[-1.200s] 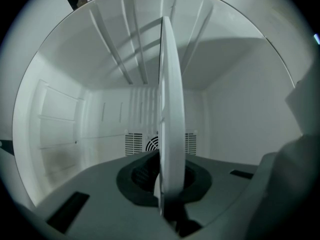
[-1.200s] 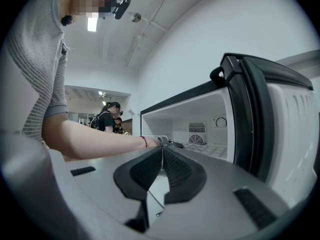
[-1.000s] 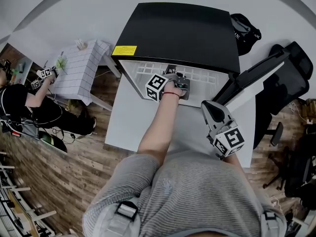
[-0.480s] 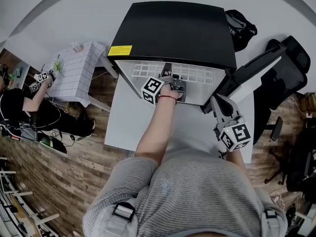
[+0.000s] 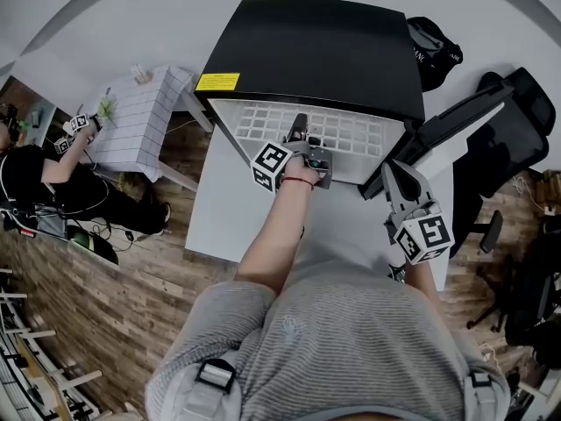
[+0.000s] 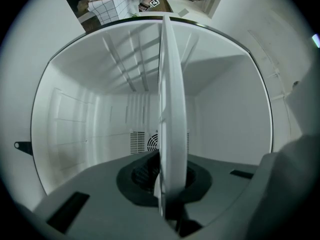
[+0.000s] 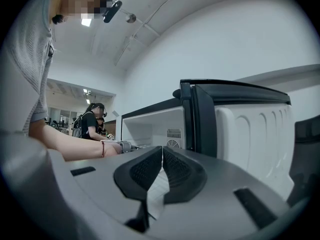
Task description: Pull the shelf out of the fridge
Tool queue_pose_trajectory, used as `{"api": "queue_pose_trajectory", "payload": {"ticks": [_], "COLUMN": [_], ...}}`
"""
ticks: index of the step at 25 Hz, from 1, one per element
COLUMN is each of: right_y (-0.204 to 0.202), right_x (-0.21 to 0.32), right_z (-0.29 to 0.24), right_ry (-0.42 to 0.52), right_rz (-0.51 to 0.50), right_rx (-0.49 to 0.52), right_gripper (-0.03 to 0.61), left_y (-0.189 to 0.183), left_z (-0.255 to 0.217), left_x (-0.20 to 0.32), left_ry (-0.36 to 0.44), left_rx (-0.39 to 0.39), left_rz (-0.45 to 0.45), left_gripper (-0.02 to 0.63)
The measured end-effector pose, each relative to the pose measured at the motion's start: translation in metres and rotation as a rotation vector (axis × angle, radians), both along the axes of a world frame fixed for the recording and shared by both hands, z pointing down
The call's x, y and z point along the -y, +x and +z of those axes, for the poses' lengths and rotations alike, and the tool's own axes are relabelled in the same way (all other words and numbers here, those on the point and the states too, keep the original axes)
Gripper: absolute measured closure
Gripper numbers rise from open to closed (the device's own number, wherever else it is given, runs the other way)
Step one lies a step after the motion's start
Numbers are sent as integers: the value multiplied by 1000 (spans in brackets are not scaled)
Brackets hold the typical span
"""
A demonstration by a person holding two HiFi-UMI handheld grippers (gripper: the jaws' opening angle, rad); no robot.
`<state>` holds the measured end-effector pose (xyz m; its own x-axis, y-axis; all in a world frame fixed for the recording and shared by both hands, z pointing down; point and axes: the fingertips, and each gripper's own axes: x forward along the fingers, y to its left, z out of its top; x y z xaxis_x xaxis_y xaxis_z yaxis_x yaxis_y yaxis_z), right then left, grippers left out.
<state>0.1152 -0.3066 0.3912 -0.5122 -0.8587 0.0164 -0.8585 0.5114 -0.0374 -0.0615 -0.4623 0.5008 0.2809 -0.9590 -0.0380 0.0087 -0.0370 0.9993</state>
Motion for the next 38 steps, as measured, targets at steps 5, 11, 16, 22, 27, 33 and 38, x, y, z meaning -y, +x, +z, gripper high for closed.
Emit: {"api": "queue_pose_trajectory", "payload": {"ticks": [5,11,16,22,27,33,38], "right_y": [0,0,-11,-24,-29,-29,-30], "right_x": [2,-1,-5,-9,-13,-19,-26], "right_z": [-1,0,-3,-3,-2,3,3], "right_ry": [3,9,6,-2,-5,-15,-13], "right_rz": [-4,-8,-37,-78,-99,-118,-135], "right_rx": [-2,6,1,-2,-2,-4,-7], "right_gripper": [565,565,565,565,565,565,565], "left_y": [-3,-6,-8,-9,-10,-11,-14], "left_z": [0,1,0,-2,-3,-2,-1], "left_x": [-15,-32,-39,-46,-52,-59,-68], "left_ry": [-3,-10,-10,-13,-10,-9,-8], "left_rx": [1,-4,-6,-5,-5,0,1], "left_rz": [0,-5,-10,-12,-17,-31,-44], "left_gripper": [578,578,579,579,578,578,579]}}
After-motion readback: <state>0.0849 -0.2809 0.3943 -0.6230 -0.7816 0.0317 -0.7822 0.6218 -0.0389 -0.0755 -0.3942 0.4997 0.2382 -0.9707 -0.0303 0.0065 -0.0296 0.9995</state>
